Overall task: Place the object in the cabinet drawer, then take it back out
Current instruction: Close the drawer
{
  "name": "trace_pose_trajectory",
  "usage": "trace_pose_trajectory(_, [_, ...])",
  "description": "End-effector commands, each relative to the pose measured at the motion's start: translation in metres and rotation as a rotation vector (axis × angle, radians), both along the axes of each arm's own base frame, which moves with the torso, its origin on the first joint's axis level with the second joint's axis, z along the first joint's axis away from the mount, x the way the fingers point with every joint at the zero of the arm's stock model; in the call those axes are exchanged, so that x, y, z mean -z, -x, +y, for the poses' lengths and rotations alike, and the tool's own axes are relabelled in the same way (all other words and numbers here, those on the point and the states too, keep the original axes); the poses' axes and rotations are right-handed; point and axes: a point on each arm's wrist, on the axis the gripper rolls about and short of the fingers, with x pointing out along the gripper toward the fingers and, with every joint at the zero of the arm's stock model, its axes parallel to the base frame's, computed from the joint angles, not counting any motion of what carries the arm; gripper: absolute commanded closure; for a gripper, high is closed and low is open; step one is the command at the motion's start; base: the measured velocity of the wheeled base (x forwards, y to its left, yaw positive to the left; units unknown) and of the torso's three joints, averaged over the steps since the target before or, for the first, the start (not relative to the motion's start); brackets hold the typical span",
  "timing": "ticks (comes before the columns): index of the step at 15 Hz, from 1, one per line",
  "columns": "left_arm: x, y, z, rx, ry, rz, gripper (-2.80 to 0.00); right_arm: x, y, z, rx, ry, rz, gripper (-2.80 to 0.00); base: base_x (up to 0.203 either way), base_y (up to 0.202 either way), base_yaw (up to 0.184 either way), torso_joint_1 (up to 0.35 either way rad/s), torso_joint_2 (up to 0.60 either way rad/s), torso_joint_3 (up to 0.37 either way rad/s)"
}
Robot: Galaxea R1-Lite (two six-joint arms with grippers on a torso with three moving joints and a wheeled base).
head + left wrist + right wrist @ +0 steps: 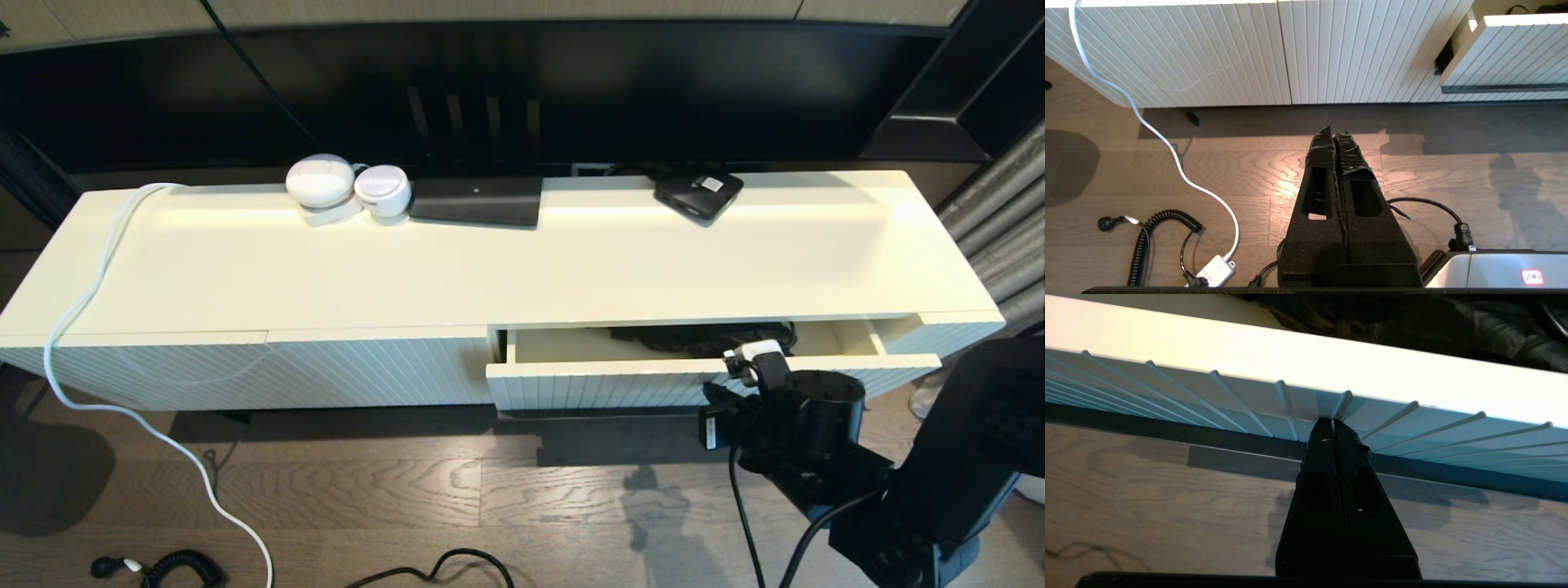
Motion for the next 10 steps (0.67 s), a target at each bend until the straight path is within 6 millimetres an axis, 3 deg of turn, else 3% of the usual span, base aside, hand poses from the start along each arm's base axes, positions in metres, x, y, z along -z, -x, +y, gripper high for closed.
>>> trace_pose_trajectory(1, [0.000, 0.000, 0.000, 0.000, 0.000, -0.001, 0.00, 0.002, -0.008, 0.000, 0.010, 0.004, -0.018, 0.00, 0.000, 0.000, 0.000, 0.000, 0.00, 0.000])
trace_pose_trajectory(10, [0.000, 0.000, 0.000, 0.000, 0.000, 0.000, 0.00, -0.003, -0.034, -0.001, 0.037, 0.005, -0.081, 0.00, 0.000, 0.000, 0.000, 0.000, 0.00, 0.000])
